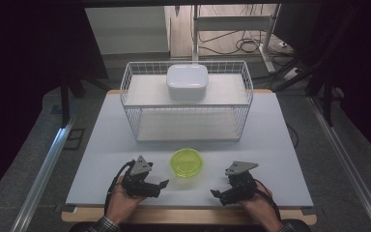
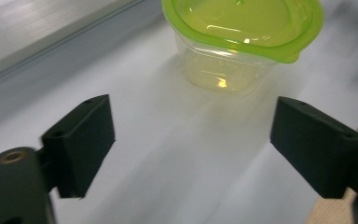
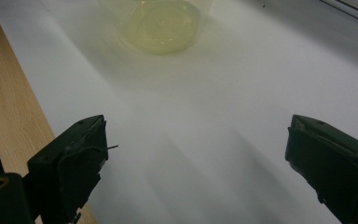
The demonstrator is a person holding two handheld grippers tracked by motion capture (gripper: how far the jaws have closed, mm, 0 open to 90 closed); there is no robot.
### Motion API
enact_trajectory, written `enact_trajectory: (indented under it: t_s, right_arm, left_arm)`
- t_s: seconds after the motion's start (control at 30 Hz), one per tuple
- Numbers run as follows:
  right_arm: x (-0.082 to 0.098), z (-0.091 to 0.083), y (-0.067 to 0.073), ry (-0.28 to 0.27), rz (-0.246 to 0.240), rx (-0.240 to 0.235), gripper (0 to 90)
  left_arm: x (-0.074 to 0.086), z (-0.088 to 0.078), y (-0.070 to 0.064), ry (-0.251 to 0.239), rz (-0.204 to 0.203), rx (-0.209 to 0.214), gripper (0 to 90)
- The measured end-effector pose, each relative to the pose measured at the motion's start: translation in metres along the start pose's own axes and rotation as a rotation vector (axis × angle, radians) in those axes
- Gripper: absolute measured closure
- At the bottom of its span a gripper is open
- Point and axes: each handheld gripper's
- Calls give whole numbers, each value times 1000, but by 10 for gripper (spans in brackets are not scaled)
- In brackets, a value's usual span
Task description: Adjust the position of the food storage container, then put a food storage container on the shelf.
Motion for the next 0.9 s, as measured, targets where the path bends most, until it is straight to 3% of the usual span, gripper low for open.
enact_trajectory:
  t_s: [0.13, 0.27, 0.43, 0.9]
  right_arm:
    - [0, 0, 0, -1, 0, 0, 59]
    - [0, 0, 0, -1, -2, 0, 58]
    - [0, 0, 0, 0, -3, -1, 58]
    - [-1, -1, -3, -26, 29, -7, 19]
  left_arm:
    - [6, -5, -2, -12, 3, 3, 93]
    - [14, -9, -6, 7, 32, -30, 59]
    - [22, -16, -9, -4, 35, -25, 42]
    - [24, -17, -9, -22, 50, -14, 6]
Point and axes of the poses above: each handheld gripper's, and its own axes: z roughly forward along the jaws, x roughly out of its underside, y roughly to its left, and after that the axes turned 1 degree about -y, right-handed
